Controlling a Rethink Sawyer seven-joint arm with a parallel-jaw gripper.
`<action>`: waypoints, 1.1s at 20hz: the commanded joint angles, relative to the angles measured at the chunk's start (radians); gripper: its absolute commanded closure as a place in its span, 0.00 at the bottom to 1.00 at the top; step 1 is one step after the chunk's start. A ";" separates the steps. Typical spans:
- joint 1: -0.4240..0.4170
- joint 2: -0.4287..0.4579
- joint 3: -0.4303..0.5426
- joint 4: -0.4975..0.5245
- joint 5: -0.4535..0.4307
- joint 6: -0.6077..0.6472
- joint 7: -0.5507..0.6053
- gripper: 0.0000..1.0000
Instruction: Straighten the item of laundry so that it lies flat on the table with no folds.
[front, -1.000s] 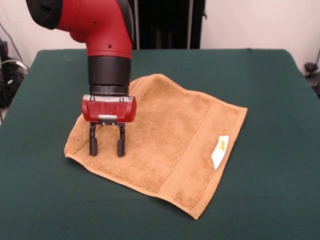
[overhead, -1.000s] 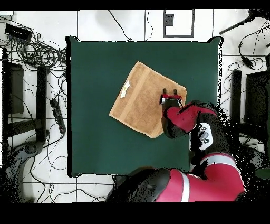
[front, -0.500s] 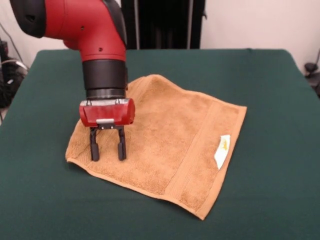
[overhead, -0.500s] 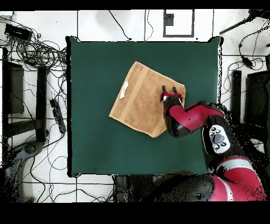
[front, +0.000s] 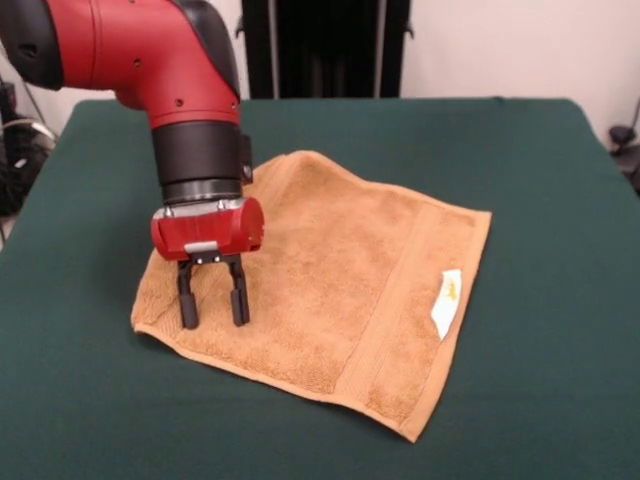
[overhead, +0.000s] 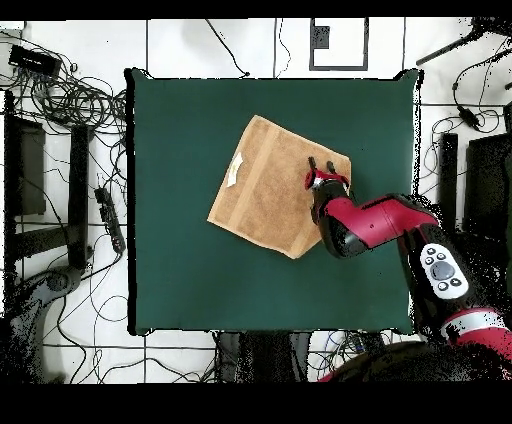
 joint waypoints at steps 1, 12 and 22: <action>0.043 0.138 0.223 0.072 0.020 0.175 -0.084 0.00; -0.037 0.201 0.333 0.080 0.080 0.260 -0.157 0.00; -0.043 0.206 0.354 0.085 0.107 0.278 -0.177 0.00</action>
